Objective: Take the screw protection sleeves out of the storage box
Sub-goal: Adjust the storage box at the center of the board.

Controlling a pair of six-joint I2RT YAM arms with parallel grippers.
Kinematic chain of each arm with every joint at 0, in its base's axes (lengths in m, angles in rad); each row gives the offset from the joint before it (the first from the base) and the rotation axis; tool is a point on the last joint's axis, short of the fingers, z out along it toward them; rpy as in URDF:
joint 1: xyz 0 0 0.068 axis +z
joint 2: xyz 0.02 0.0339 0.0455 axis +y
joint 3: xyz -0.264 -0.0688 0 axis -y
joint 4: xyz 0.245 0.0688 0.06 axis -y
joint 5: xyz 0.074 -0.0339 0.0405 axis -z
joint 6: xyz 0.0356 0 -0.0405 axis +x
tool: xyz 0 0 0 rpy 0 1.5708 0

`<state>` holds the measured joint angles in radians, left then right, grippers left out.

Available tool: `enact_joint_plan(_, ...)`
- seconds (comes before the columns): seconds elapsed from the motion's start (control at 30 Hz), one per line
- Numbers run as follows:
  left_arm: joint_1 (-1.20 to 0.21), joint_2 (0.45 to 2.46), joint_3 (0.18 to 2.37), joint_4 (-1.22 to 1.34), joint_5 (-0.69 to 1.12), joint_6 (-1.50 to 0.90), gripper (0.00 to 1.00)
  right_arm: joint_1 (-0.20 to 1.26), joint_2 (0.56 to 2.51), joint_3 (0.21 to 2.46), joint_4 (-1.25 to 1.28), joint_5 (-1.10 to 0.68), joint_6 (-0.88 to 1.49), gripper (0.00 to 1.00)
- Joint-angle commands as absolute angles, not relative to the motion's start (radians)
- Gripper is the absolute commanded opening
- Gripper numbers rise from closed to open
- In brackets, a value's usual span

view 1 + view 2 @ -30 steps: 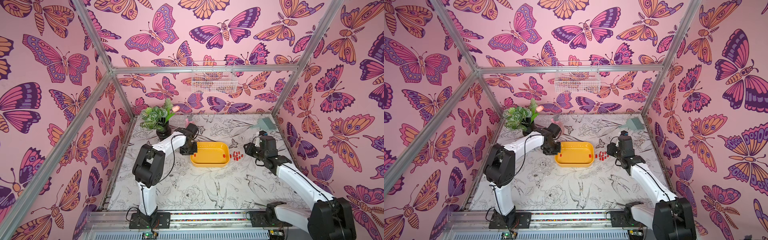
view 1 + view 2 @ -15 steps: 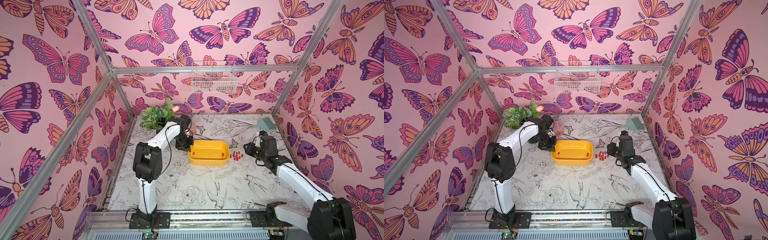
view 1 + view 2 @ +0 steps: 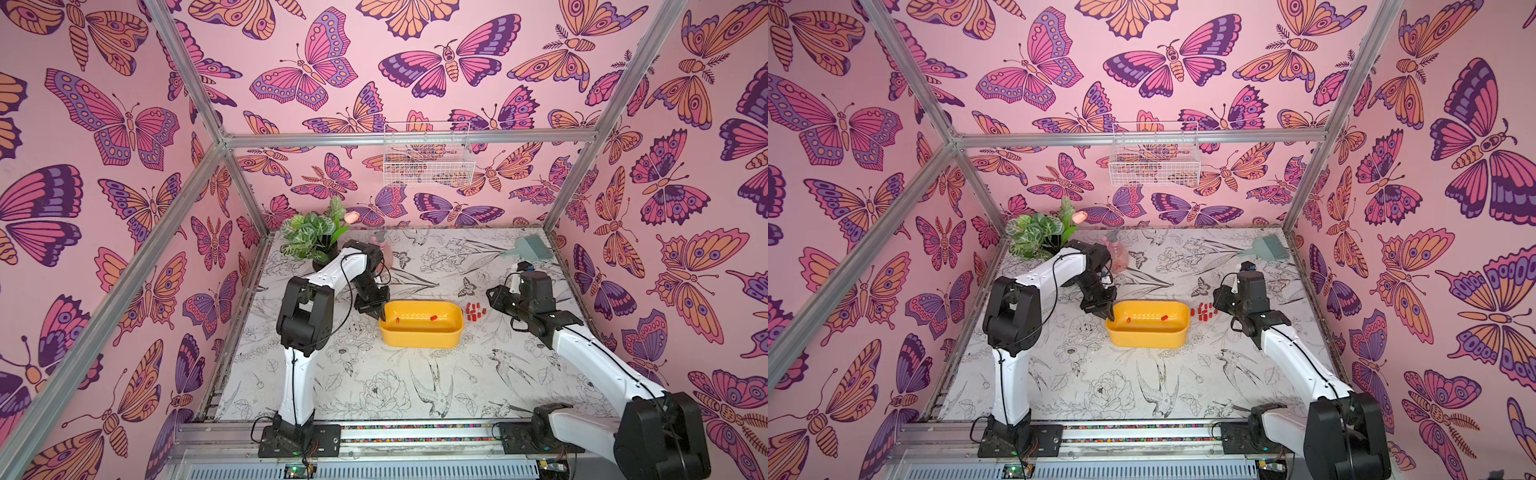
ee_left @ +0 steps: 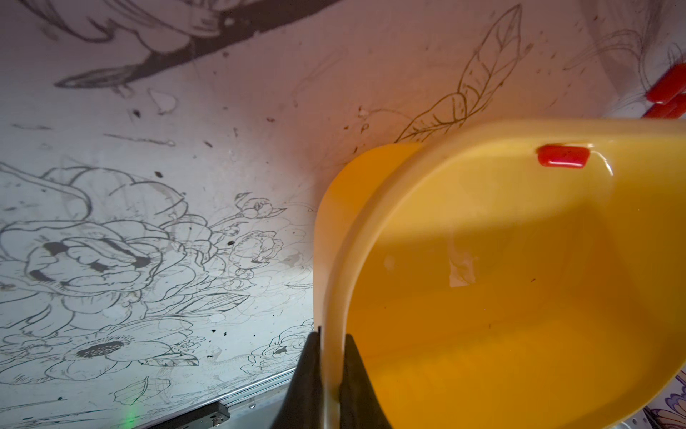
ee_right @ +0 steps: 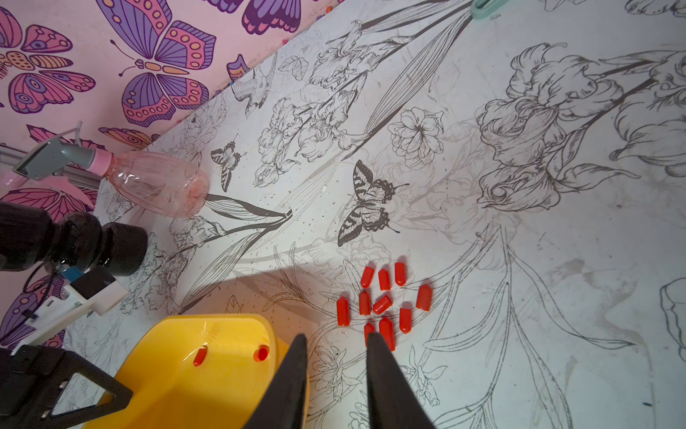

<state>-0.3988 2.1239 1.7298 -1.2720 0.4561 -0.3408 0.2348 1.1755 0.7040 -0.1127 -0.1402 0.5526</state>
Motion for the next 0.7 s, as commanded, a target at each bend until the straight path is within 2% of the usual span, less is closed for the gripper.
enact_joint_plan(0.0,-0.397,2.121,1.732,-1.316,0.404,-0.331,0.00,0.225,1.181,0.715,-0.102,-0.149,0.559,0.31)
enact_joint_plan(0.2,-0.402,2.103,1.736,-1.316,0.265,-0.356,0.00,0.222,1.188,0.718,-0.101,-0.152,0.558,0.31)
enact_joint_plan(0.4,-0.417,2.054,1.708,-1.187,0.125,-0.405,0.00,0.222,1.189,0.721,-0.108,-0.157,0.557,0.31)
enact_joint_plan(0.67,-0.448,2.003,1.658,-1.038,0.042,-0.451,0.00,0.223,1.205,0.733,-0.120,-0.162,0.553,0.31)
